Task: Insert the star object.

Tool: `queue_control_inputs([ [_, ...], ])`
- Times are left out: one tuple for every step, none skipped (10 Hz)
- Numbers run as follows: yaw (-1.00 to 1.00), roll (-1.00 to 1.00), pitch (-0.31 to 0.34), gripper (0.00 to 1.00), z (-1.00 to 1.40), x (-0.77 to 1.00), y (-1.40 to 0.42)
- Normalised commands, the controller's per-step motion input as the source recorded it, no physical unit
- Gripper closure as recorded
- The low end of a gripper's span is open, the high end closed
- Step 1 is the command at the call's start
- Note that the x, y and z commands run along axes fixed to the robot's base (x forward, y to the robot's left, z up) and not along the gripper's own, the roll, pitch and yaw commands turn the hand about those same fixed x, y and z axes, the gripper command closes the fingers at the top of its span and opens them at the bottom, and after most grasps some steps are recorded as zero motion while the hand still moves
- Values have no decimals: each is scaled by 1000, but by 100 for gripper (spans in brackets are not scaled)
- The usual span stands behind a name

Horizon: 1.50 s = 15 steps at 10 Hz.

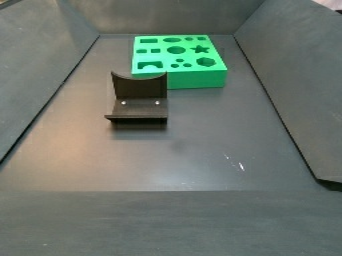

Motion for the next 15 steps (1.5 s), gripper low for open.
queue_control_inputs([
  [-597, -73, 3, 100, -997, -171, 329],
  [-591, -80, 7, 100, -989, -183, 343],
  [-591, -80, 10, 100, -989, -180, 346],
  [-614, -103, 4, 100, -937, -214, 297],
  [-657, -161, 0, 100, -806, -277, 166],
  [-703, -213, -40, 100, -643, -166, 31],
  [-669, -266, -104, 100, -520, 0, 0],
  [-597, -253, -146, 100, -514, 43, 0],
  [-666, -244, -137, 100, -503, 54, 57],
  [-554, -189, -44, 100, -631, 9, 234],
  [-323, -47, 7, 100, -720, -51, 363],
  [0, 37, 0, 100, -649, -54, 14],
  [3, 0, 0, 100, -666, 20, 0],
  [6, -3, -4, 100, -660, 94, 0],
  [17, 0, -7, 100, -629, 0, 0],
])
